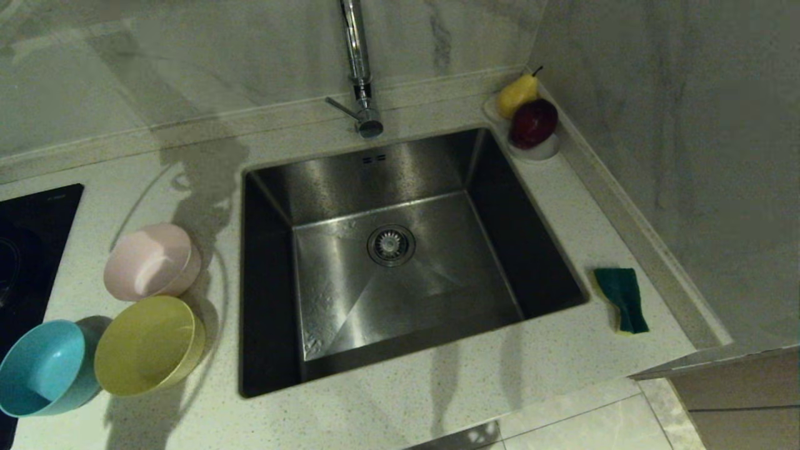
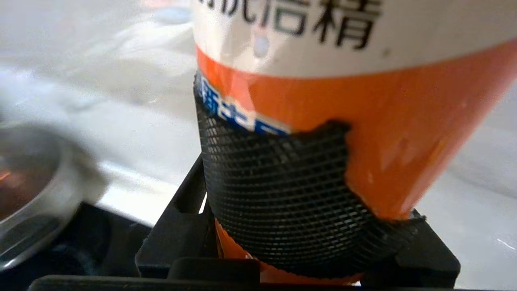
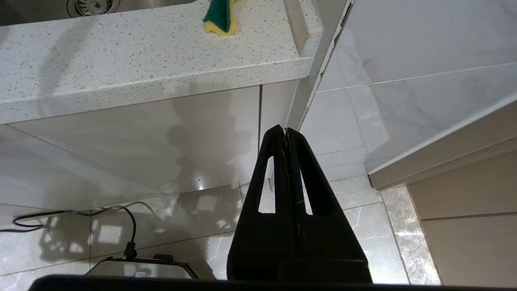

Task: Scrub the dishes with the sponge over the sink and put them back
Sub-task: Place the dish soap on the table

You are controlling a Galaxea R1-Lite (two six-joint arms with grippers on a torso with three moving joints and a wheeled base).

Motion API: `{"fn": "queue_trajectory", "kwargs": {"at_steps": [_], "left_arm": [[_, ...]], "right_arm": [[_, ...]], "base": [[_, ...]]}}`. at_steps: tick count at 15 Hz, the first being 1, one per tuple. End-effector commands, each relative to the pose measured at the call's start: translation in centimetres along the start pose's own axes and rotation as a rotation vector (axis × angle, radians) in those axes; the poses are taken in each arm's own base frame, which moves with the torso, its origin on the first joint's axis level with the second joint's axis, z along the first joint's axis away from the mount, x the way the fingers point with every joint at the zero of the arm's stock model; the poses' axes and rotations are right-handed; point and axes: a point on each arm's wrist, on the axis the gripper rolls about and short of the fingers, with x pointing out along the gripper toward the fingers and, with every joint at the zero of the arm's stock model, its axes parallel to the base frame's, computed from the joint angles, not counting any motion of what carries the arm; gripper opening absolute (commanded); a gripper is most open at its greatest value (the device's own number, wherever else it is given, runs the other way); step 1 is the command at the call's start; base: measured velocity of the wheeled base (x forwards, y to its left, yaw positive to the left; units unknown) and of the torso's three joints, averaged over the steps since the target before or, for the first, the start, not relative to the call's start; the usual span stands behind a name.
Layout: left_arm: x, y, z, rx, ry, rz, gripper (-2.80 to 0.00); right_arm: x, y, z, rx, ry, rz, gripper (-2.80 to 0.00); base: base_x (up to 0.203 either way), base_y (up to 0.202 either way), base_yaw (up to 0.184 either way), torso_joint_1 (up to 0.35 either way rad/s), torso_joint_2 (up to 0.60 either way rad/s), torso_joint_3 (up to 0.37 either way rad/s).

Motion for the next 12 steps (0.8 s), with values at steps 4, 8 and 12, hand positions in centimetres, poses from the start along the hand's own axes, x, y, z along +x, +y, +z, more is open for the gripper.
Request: {"fn": "queue_trajectory", "kwargs": {"at_steps": [4,8,12], "left_arm": [[3.7,4.7,-6.5,0.074,0.115,0.21,-2.8],[6.3,6.1,-10.3,0.094,0.102,0.334,-2.8],[8.0,6.9,-14.9,0.1,0.036,0.372,-2.8]], "right_arm": [[0.0,0.0,0.0,0.0,-0.001,0.001,-2.8],[0.0,0.0,0.0,0.0,-0.001,0.001,-2.8],[0.0,0.0,0.0,0.0,-0.001,0.001,-2.8]], "base": [[0.0,0.0,0.0,0.0,0.0,0.0],[0.0,0.0,0.0,0.0,0.0,0.0],[0.0,0.0,0.0,0.0,0.0,0.0]]}}
